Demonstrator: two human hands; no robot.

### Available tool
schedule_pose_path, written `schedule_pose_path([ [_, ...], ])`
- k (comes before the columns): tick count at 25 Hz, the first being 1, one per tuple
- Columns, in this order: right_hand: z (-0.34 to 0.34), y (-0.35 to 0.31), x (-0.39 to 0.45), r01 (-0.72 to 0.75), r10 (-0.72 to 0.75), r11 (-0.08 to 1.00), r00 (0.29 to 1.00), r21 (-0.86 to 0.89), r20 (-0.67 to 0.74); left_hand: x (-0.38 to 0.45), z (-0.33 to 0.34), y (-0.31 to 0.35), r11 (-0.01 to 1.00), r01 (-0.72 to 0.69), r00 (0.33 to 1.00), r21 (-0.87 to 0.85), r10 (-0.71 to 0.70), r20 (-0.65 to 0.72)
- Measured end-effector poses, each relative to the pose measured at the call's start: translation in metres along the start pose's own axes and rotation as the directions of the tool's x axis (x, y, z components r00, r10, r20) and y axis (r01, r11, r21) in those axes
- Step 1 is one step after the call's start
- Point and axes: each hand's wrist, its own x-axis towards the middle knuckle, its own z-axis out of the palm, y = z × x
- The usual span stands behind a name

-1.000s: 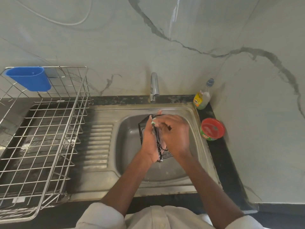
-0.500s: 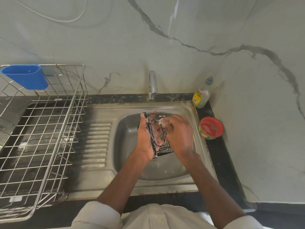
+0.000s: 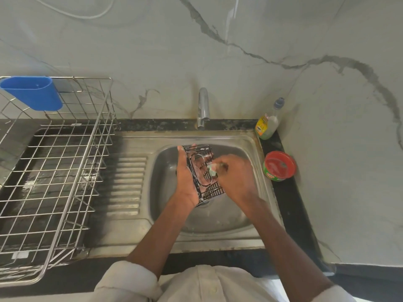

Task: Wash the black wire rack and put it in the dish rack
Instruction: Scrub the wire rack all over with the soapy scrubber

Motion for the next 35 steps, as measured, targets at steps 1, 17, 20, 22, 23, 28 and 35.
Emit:
schedule_pose_path([
  [1,0.003,-0.003,0.014,-0.017,0.018,1.000,0.998,0.019,-0.060,0.000,0.003,-0.002,1.000,0.005,1.000,0.028,-0.005,0.005],
  [17,0.007,-0.011,-0.001,-0.043,0.053,0.992,0.995,0.120,-0.085,-0.006,0.005,0.004,0.999,0.043,0.997,-0.033,-0.041,0.058],
  [20,0.012,-0.016,-0.004,0.035,-0.035,0.999,0.999,-0.001,-0.030,-0.007,0.003,0.010,0.998,0.016,0.999,-0.059,-0.013,0.051],
  [22,0.004,-0.012,-0.016,0.063,-0.056,0.995,0.994,-0.080,0.091,-0.009,0.001,0.012,1.000,0.002,0.999,-0.031,-0.001,0.034],
  [23,-0.002,-0.008,-0.012,0.033,-0.023,0.993,0.995,-0.113,0.094,-0.010,-0.001,0.010,1.000,-0.003,1.000,0.015,0.003,0.026],
  [28,0.004,-0.034,0.031,-0.163,0.186,0.974,0.973,0.157,-0.138,-0.018,0.004,0.000,0.990,-0.016,0.997,0.138,0.005,0.081],
  [35,0.005,-0.033,0.037,-0.101,0.090,0.994,0.971,-0.037,-0.222,-0.021,0.013,0.003,0.976,-0.024,0.994,0.215,0.001,0.108],
])
